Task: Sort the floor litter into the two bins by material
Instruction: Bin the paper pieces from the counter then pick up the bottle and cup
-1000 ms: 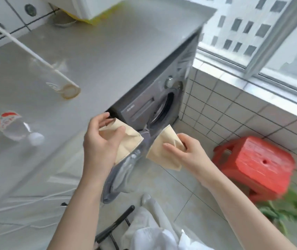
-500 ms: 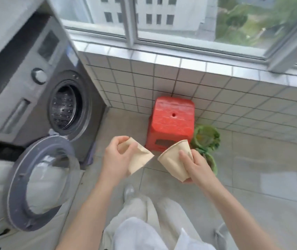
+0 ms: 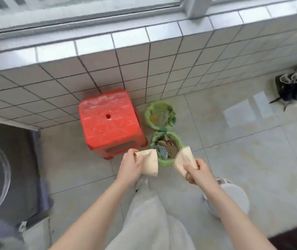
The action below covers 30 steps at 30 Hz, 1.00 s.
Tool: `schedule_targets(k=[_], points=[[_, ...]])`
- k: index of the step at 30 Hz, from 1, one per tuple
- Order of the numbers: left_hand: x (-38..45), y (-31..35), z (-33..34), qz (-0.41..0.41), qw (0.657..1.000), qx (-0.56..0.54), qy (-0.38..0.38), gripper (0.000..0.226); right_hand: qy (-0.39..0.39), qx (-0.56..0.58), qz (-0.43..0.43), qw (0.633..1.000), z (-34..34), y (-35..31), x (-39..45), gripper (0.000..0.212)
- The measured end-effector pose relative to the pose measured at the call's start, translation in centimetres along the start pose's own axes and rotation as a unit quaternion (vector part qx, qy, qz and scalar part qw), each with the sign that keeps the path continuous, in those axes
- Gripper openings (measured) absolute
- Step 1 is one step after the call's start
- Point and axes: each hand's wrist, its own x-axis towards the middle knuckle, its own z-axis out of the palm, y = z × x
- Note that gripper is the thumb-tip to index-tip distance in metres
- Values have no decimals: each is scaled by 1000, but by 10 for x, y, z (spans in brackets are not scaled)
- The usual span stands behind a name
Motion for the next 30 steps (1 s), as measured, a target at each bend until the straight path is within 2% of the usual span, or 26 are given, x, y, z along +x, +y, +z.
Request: schedule_targets(k=[3, 7, 14, 20, 26, 30], points=[[50, 1, 25, -20, 998, 47, -40, 44, 16, 42, 55, 998, -2, 23, 51, 23], [117, -20, 70, -44, 991, 104, -74, 52, 28, 42, 96, 994, 3, 59, 125, 33], [213, -77, 168, -92, 974, 187, -93, 61, 13, -134, 48, 990, 34, 121, 268, 42], [285, -110, 243, -92, 973, 199, -78, 58, -40, -289, -28, 956, 61, 164, 372, 38], [327, -121, 297, -98, 965, 240, -43, 60, -84, -375, -67, 921, 74, 199, 417, 41], [337, -120, 309, -108, 951, 288, -18, 72, -68, -368, -109, 921, 77, 208, 422, 43]])
